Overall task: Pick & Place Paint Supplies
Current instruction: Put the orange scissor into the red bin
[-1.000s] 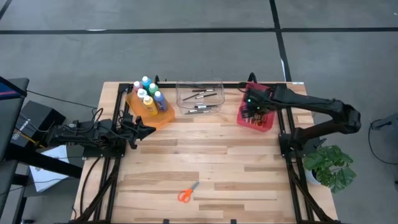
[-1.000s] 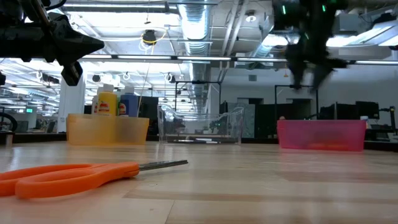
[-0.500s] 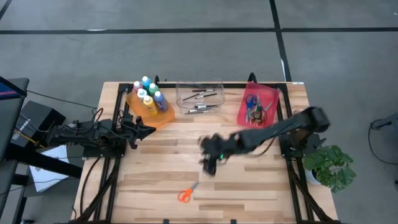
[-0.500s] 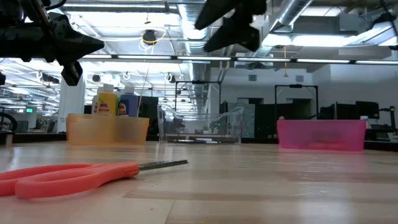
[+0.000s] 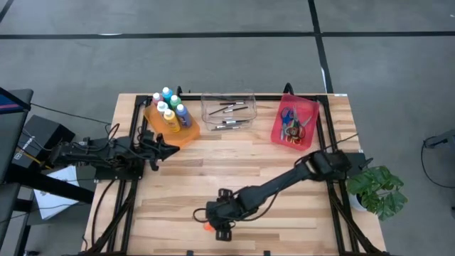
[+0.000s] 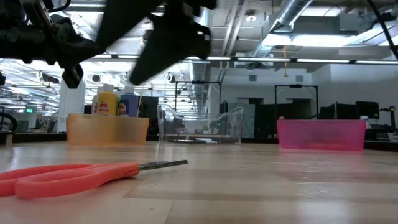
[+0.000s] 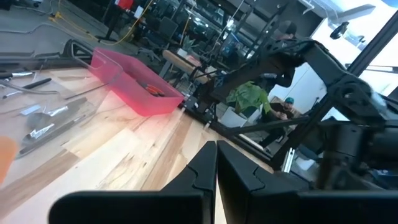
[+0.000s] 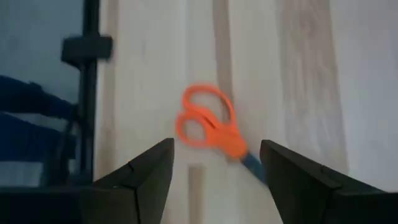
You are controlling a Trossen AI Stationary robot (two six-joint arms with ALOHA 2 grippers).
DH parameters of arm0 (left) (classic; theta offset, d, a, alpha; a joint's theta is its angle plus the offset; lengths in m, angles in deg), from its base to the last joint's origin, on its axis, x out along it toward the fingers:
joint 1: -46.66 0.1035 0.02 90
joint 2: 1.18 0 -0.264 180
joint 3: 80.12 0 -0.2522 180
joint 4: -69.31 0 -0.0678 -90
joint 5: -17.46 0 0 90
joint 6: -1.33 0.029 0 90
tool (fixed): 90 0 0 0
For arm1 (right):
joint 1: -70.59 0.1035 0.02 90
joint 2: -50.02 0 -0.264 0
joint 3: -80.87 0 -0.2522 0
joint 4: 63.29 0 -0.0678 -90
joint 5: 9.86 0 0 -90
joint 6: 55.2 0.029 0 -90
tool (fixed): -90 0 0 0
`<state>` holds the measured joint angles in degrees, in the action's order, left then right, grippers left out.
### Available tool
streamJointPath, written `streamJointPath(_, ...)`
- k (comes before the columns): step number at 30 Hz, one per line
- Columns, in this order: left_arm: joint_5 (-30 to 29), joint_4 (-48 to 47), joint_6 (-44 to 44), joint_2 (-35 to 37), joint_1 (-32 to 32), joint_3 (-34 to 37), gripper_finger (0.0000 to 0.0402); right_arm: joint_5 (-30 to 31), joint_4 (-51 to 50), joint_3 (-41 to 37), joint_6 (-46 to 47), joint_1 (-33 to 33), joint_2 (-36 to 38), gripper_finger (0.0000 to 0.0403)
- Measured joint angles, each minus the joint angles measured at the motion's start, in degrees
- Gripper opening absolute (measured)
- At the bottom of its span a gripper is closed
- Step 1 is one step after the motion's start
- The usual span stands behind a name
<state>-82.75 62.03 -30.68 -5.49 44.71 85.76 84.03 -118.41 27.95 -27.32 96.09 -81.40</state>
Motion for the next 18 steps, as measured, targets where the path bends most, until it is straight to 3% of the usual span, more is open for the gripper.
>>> streamJointPath(5, 0.0, -0.1, 0.0, -0.8, 0.0, 0.0, 0.0006, 0.2, 0.5, 4.8, 0.5, -0.1, -2.1, 0.0246)
streamJointPath(18, 0.0, -2.8, 0.0, 0.8, 0.0, 0.0, 0.0006, 1.2, 4.6, 5.1, -5.1, -0.9, -2.0, 0.0247)
